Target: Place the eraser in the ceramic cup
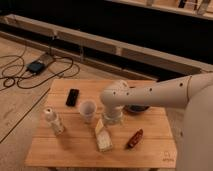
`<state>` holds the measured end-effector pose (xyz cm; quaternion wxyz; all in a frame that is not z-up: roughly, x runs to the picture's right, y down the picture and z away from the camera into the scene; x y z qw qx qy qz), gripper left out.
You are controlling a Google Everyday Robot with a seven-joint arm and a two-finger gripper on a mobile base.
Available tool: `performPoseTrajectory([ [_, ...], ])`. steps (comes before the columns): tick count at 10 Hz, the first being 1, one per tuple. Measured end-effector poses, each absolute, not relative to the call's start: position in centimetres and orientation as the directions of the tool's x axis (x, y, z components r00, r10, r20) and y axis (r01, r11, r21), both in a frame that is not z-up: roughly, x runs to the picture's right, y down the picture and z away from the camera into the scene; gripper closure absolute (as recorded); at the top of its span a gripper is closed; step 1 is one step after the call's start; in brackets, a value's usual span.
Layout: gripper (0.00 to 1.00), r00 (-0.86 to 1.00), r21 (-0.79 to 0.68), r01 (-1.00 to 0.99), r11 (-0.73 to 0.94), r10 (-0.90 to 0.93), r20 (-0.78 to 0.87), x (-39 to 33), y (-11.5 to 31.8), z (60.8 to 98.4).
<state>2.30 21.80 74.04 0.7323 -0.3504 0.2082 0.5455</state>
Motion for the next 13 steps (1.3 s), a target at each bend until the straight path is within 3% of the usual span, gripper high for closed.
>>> performPoseTrajectory([
  [13,0.2,0.306,-0.258,-0.95,0.177,0.693,-0.653,0.4,23.7,73.4],
])
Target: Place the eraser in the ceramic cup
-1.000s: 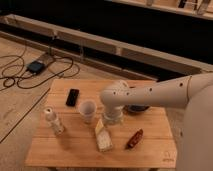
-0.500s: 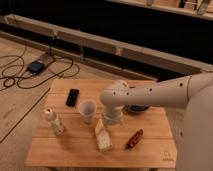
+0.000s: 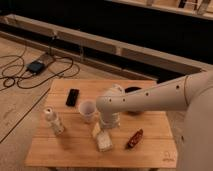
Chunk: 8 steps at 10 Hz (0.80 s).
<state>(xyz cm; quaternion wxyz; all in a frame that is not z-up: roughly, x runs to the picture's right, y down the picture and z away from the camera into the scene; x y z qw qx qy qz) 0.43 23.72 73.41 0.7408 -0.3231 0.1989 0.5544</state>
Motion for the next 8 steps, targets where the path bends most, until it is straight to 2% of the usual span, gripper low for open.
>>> performPoseTrajectory([
  [3,0.2,0.292,-0.25,-0.954,0.165,0.694,-0.658,-1.1,26.5,74.2],
  [8,0.2,0.324,-0.234,-0.946,0.224,0.694,-0.644,-2.1,27.3,77.2],
])
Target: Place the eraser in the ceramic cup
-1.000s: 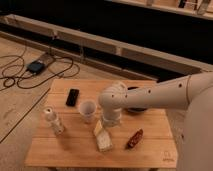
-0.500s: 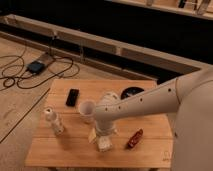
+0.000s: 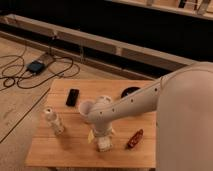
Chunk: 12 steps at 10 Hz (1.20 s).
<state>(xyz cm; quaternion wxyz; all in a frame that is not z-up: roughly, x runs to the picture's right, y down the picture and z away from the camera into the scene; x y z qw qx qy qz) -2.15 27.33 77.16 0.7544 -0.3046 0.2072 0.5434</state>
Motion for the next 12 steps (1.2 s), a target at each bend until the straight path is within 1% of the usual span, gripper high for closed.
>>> performPoseTrajectory([
  [1,0.21,0.324,-0.231,-0.946,0.227,0.697,-0.64,-2.3,27.3,77.5],
  [2,0.25,0.323,-0.227,-0.946,0.23,0.698,-0.639,-2.4,27.4,77.8],
  [5,0.55,0.311,-0.211,-0.95,0.228,0.695,-0.649,-2.3,27.9,78.3],
  [6,0.67,0.303,-0.206,-0.953,0.222,0.694,-0.654,-2.1,27.9,78.3],
  [8,0.85,0.289,-0.202,-0.957,0.207,0.693,-0.661,-1.7,27.9,78.2],
  [9,0.96,0.28,-0.202,-0.96,0.194,0.694,-0.663,-1.5,27.7,77.9],
  [10,1.0,0.276,-0.209,-0.961,0.183,0.699,-0.66,-1.3,27.2,77.5],
  [12,1.0,0.278,-0.234,-0.959,0.162,0.71,-0.647,-1.2,25.8,76.3],
])
